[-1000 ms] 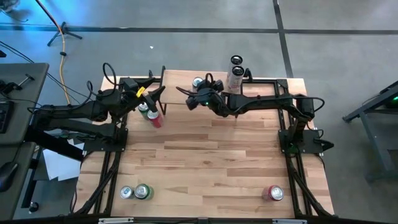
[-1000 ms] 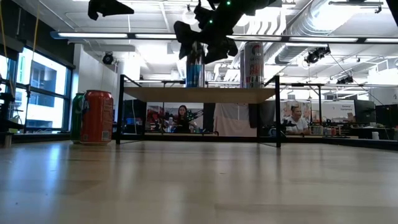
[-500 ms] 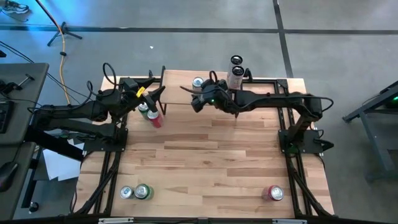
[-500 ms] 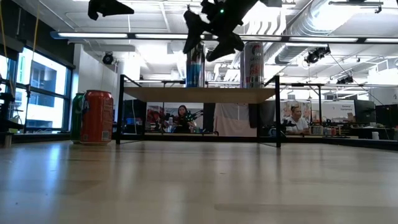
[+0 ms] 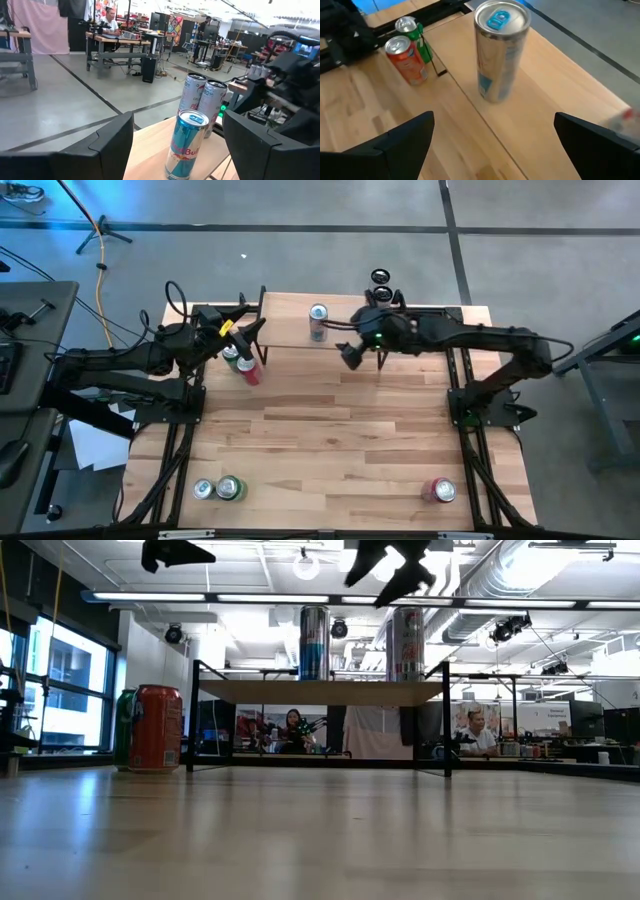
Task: Place canned beverage on shelf
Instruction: Put the top blue soda can onto the shelf
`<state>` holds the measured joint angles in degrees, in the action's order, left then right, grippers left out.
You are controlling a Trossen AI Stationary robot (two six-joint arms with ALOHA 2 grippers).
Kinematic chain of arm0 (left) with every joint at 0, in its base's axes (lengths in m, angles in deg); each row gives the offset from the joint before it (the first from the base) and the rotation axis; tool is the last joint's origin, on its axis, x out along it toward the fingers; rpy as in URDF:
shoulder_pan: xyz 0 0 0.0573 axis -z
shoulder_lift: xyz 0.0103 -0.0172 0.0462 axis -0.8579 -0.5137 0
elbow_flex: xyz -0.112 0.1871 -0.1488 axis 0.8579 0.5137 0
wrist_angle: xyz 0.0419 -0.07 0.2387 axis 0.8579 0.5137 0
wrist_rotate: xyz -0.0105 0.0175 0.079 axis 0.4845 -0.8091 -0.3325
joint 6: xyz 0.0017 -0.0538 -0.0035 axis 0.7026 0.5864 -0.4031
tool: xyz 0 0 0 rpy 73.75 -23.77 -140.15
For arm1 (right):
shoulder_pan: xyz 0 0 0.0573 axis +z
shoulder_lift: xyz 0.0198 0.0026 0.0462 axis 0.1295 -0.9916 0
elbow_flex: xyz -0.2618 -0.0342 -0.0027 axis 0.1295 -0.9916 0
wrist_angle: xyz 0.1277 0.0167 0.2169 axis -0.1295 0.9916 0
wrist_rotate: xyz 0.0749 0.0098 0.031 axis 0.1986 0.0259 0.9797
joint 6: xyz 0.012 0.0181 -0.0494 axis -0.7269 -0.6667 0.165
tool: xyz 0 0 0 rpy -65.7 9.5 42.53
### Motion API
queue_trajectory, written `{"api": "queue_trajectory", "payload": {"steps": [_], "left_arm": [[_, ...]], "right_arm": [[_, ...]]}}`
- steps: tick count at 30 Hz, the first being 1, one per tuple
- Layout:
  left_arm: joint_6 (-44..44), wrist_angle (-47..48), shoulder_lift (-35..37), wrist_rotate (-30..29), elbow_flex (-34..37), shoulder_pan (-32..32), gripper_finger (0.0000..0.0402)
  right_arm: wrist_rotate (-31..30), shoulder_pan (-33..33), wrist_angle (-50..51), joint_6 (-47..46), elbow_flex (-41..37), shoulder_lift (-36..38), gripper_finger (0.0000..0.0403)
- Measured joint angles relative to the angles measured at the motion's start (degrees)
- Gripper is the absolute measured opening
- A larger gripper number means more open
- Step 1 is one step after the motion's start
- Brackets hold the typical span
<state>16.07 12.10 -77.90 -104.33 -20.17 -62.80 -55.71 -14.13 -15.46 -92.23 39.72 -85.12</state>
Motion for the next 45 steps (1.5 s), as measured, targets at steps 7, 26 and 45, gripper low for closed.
{"api": "queue_trajectory", "payload": {"steps": [7, 26, 45], "left_arm": [[3.91, -0.25, -0.32, 0.48, 0.0, -0.02, 0.0262], [0.19, -3.99, -18.92, 6.88, 0.04, -1.2, 0.0013], [5.39, -16.79, -36.44, 9.09, 0.11, -2.7, 0.0]], "right_arm": [[-0.02, 2.64, 2.64, 0.87, -3.31, 9.58, 0.0399], [8.2, 3.86, -35.4, -10.08, -29.27, 35.78, 0.0399], [3.21, 3.86, -36.05, -8.27, -29.22, 36.6, 0.0275]]}}
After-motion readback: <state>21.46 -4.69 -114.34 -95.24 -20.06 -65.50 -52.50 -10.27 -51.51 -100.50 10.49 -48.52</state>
